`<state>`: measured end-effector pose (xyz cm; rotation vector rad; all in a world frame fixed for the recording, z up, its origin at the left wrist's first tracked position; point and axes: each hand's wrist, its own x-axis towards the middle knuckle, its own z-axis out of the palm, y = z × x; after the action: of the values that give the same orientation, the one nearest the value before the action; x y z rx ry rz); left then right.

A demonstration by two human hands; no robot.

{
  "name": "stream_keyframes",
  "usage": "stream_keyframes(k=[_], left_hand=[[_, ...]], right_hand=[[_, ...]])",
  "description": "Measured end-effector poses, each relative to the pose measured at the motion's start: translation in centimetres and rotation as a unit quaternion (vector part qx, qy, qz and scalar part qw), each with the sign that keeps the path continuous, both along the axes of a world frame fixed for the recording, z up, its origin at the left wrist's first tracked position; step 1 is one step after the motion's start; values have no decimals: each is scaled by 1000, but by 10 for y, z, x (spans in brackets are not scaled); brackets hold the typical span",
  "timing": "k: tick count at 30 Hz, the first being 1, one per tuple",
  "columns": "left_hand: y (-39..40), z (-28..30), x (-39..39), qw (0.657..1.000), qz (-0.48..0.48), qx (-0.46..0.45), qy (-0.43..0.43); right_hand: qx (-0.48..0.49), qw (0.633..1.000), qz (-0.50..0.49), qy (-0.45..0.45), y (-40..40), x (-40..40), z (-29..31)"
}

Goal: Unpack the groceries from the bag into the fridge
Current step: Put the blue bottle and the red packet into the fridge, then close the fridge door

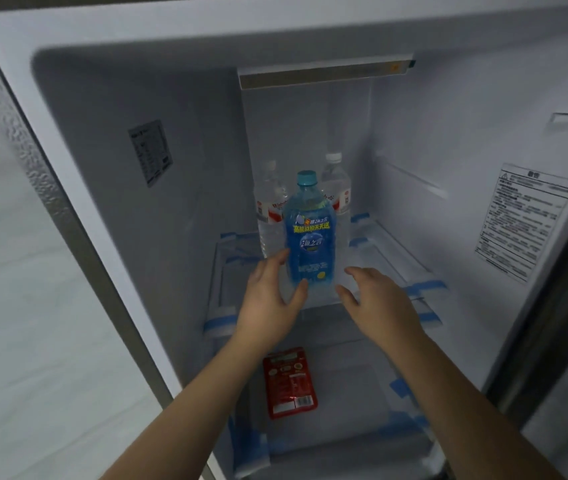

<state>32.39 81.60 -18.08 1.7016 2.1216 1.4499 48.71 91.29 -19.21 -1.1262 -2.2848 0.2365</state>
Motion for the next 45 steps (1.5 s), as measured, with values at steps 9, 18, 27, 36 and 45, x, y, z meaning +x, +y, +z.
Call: stream_keyframes(k=[9, 18, 27, 36, 45], left_hand=[[-43, -17, 10, 971, -3, 3, 237], [-75, -51, 48, 944, -52, -51, 321], [-100, -90, 117, 932, -159, -48, 323], [-123, -125, 227, 915, -212, -92, 331], [-133, -159, 357, 852, -361, -119, 361]], right_hand=[[91, 989, -68, -92, -58, 24, -29], [72, 974, -124, -174, -125, 64, -52], [5, 967, -175, -188, -179, 144, -83], [-42, 949, -255, -181, -238, 272, -122], [-82, 920, -343, -171, -277, 407, -155]])
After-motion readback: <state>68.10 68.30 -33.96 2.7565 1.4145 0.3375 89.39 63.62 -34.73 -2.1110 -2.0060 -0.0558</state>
